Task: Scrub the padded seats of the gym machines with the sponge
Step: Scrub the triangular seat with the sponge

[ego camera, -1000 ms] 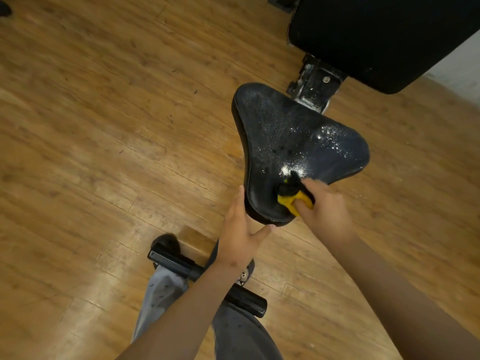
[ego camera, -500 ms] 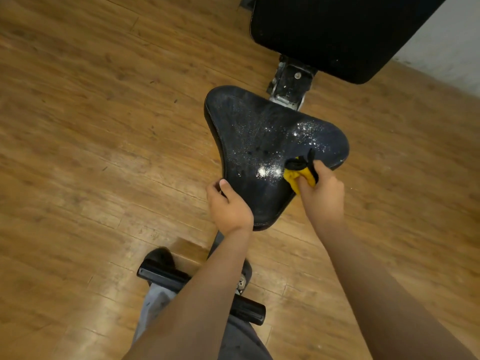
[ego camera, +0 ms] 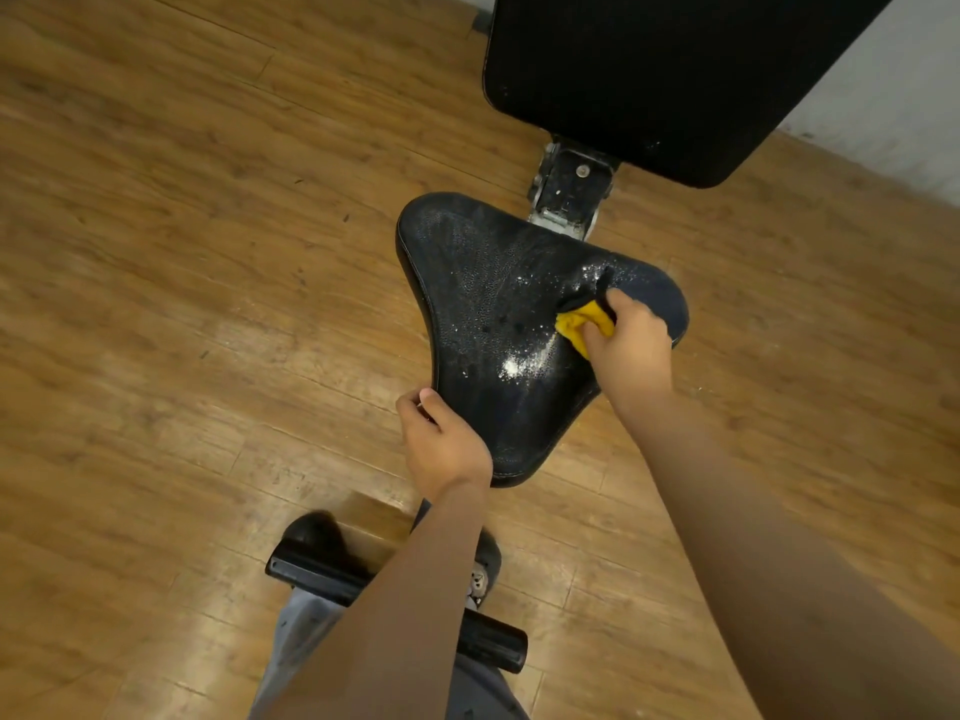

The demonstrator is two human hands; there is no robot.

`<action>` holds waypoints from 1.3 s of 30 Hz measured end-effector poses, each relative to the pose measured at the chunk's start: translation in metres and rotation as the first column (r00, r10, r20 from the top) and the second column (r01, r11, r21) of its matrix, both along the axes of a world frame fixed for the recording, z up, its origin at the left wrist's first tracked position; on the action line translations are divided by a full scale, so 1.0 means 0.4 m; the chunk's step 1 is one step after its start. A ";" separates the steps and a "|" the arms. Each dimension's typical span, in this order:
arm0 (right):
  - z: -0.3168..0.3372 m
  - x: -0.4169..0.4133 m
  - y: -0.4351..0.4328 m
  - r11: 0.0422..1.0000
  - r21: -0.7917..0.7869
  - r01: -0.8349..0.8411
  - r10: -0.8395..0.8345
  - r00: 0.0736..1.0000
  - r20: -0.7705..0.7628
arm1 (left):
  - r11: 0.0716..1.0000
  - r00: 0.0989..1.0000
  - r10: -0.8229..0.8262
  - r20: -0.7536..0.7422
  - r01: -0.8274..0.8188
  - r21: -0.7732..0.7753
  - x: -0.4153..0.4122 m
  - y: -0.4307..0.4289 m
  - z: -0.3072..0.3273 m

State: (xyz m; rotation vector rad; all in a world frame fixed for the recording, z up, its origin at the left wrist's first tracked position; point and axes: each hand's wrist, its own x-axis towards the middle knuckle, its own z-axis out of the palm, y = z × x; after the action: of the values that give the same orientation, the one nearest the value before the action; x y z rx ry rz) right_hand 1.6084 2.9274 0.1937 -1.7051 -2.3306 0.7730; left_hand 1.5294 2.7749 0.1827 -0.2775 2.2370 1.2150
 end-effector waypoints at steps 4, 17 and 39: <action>0.053 -0.001 -0.129 0.985 -0.034 -0.170 0.167 0.983 -0.075 | 0.998 0.999 0.046 -0.003 -0.046 -0.039 0.002 0.004 -0.003; 0.014 -0.070 -0.006 0.961 -0.020 -0.276 0.276 0.961 0.012 | 0.997 0.997 0.076 0.003 -0.076 -0.029 0.002 0.008 0.002; 0.070 -0.082 -0.103 0.935 -0.095 -0.343 0.343 0.939 -0.010 | 0.987 0.989 0.134 0.056 -0.138 0.086 -0.002 0.007 0.014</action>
State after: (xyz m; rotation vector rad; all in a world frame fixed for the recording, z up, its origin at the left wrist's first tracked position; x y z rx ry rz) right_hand 1.5757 2.8862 0.2219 -1.3454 -2.6755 0.9490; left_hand 1.5286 2.7777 0.1885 -0.4266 2.1426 1.3610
